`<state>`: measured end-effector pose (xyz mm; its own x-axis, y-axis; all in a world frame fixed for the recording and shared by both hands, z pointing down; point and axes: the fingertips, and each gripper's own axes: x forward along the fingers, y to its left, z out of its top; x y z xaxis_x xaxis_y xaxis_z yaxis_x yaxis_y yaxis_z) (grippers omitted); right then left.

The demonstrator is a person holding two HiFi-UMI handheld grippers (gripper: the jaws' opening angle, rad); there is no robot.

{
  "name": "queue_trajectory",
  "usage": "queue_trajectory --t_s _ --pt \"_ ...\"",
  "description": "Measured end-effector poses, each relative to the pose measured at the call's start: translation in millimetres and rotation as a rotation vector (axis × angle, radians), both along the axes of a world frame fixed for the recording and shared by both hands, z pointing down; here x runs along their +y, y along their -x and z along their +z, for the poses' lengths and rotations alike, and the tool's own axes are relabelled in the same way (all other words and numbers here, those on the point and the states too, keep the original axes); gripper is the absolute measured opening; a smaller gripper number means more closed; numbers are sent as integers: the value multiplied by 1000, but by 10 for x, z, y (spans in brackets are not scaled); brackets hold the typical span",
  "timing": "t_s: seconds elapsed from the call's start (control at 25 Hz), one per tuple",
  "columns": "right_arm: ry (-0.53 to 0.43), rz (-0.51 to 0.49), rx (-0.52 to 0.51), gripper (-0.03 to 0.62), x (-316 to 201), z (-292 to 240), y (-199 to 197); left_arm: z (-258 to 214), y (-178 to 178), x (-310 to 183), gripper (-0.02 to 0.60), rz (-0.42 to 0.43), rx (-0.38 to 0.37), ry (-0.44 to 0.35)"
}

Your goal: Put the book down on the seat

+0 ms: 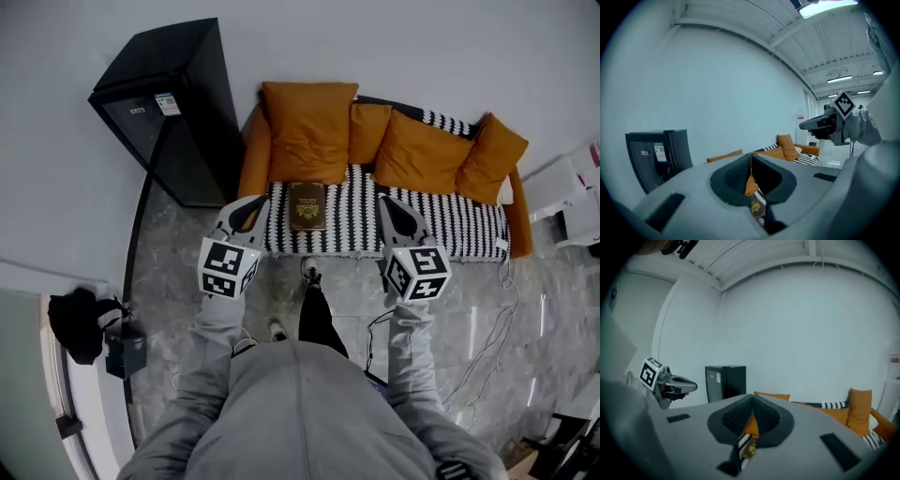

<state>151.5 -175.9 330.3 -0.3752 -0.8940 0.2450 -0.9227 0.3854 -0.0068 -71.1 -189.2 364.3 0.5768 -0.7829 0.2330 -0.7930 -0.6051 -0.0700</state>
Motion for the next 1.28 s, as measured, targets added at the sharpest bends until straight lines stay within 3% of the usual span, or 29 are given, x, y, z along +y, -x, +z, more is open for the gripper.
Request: queue_trajectory --t_s 0.28,0.6,0.76,1.28 --pt "-98 -47 -54 31 217 -494 173 -525 249 105 26 -41 -16 -104" --pt "-160 -74 -5 31 403 -846 335 -1062 185 343 26 11 -106 -246" --pt "-197 -89 3 29 510 -1050 406 -1288 146 453 26 29 -106 -294" --pt "-289 -142 85 29 850 -1412 619 -1650 -3 816 26 86 -85 -369"
